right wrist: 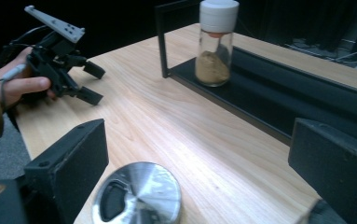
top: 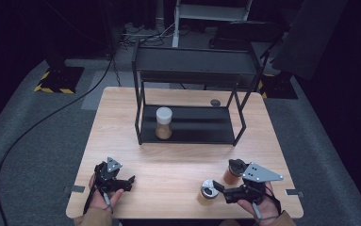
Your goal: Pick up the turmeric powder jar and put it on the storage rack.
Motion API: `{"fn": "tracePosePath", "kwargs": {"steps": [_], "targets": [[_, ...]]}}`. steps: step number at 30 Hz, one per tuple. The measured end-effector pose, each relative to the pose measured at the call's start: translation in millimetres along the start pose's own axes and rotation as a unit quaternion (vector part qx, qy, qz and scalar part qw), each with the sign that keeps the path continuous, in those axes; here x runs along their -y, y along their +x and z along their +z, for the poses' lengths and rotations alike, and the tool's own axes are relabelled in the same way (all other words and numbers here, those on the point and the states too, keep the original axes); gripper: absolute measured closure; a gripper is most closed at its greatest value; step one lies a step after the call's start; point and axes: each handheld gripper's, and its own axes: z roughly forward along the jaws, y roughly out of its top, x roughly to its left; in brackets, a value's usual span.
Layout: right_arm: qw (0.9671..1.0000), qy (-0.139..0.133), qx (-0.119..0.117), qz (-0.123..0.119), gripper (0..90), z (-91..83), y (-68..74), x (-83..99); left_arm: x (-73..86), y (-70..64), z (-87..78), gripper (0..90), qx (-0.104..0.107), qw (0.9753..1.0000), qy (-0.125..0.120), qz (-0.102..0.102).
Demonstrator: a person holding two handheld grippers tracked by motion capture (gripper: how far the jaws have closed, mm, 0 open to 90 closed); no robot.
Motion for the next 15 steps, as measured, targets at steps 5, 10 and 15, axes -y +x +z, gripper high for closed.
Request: {"fn": "tracePosePath", "kwargs": {"steps": [5,10,15], "targets": [[1.0,0.0,-0.008,-0.004,5.2,4.4,5.8,1.5,0.0,0.0,0.0,0.3,0.0,1.0,0.0,0.0],[0.9998,0.005,-0.014,-0.013,5.9,10.2,13.5,5.9,0.0,-0.1,0.0,0.3,0.0,1.0,0.0,0.0],[0.9998,0.013,-0.013,-0.011,6.5,11.8,19.0,14.7,0.0,0.0,0.0,0.3,0.0,1.0,0.0,0.0]]}}
